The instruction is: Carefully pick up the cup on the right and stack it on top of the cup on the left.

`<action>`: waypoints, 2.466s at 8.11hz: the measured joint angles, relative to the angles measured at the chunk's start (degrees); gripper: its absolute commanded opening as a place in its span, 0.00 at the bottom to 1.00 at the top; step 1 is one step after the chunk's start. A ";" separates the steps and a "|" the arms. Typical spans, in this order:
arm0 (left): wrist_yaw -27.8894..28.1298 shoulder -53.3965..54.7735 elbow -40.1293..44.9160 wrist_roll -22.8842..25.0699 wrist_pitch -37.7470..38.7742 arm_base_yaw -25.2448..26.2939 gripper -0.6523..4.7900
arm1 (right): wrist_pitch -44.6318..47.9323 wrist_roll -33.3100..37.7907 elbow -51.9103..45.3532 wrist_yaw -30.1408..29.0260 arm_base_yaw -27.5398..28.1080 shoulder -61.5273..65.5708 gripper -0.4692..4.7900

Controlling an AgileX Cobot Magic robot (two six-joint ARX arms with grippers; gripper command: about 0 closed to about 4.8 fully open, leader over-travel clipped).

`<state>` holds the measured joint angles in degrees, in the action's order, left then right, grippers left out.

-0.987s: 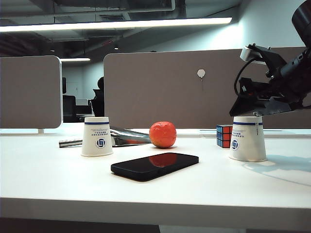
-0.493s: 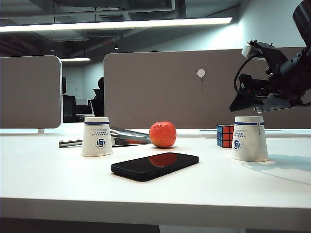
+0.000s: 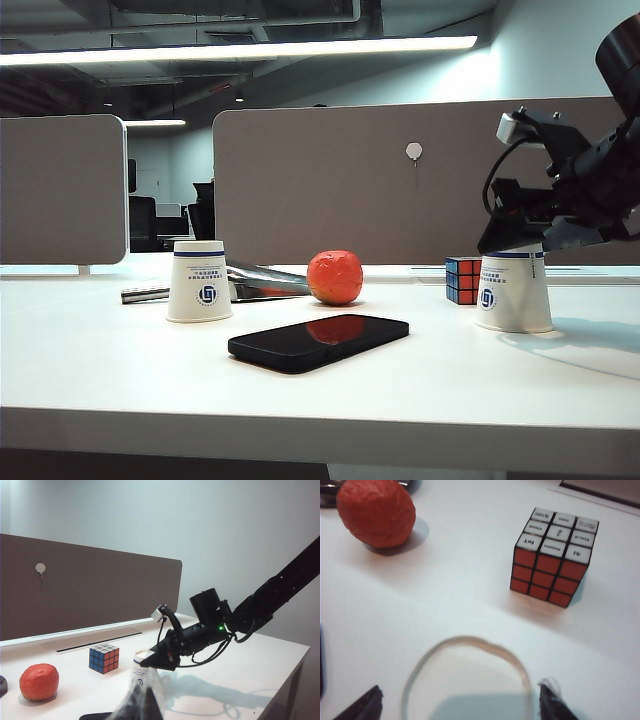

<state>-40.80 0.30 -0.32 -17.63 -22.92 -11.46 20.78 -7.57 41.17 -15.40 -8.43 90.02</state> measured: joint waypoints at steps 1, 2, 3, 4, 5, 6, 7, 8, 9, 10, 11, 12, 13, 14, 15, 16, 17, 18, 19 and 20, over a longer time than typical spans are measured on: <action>0.02 0.00 0.00 0.00 0.00 0.00 0.11 | 0.31 -0.02 0.00 0.00 0.00 0.66 0.76; 0.02 0.00 0.00 0.00 0.00 0.00 0.11 | 0.59 0.00 0.00 0.00 0.00 0.63 0.76; 0.02 0.00 0.00 0.00 0.00 0.00 0.11 | 0.83 0.00 0.00 0.04 0.00 0.63 0.72; 0.02 -0.02 -0.02 0.00 0.00 0.00 0.11 | 0.81 0.00 0.00 0.26 0.00 0.63 0.69; 0.04 0.00 0.00 0.00 0.00 0.00 0.11 | 0.81 0.00 0.00 0.28 0.00 0.63 0.69; 0.02 0.00 0.00 0.00 0.00 0.00 0.11 | 0.83 0.00 0.00 0.31 0.00 0.63 0.68; 0.04 0.00 0.00 0.00 0.00 0.00 0.11 | 0.81 0.00 0.00 0.31 0.00 0.63 0.66; 0.02 0.00 0.00 0.00 0.00 0.00 0.11 | 0.81 0.00 0.00 0.31 0.00 0.63 0.66; 0.02 0.00 0.00 0.00 0.00 0.00 0.11 | 0.81 0.00 0.00 0.31 0.00 0.66 0.66; 0.02 0.00 0.00 0.00 0.00 0.00 0.11 | 0.83 0.00 0.00 0.28 0.00 0.63 0.66; 0.02 0.00 0.00 0.00 -0.02 0.00 0.11 | 2.36 0.85 0.00 -1.29 -0.07 0.66 0.66; 0.02 0.00 0.00 0.00 0.00 0.00 0.11 | 4.61 3.10 0.00 -2.62 -0.11 0.63 0.66; 0.02 0.00 0.00 0.00 0.00 0.00 0.11 | 8.09 5.60 0.00 -5.95 -0.15 0.63 0.66; 0.04 0.00 0.00 0.00 -0.02 0.00 0.11 | 9.77 6.43 0.00 -6.60 -0.68 0.61 0.66; 0.04 0.00 0.00 0.00 0.00 0.00 0.11 | 11.74 6.73 0.55 -6.88 -3.41 0.59 0.66; 0.39 0.00 0.00 0.00 0.00 0.00 0.11 | 11.91 6.73 1.38 -6.95 -5.07 0.59 0.66; 0.96 0.00 0.00 0.00 0.00 0.00 0.11 | 12.00 6.75 3.41 -6.93 -7.76 0.61 0.66; 5.14 0.00 0.00 0.00 0.04 0.00 0.11 | 12.44 6.71 8.98 -5.60 -13.14 0.59 0.66; 13.11 0.00 0.00 0.04 1.92 0.00 0.11 | 10.99 5.97 12.28 -3.52 -16.11 0.81 0.66; 16.87 0.00 0.00 1.36 3.56 0.00 0.11 | 10.56 5.81 15.50 -2.45 -18.34 3.96 0.66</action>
<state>-23.92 0.30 -0.32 -16.27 -19.35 -11.46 31.33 -1.76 56.66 -17.85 -26.76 93.97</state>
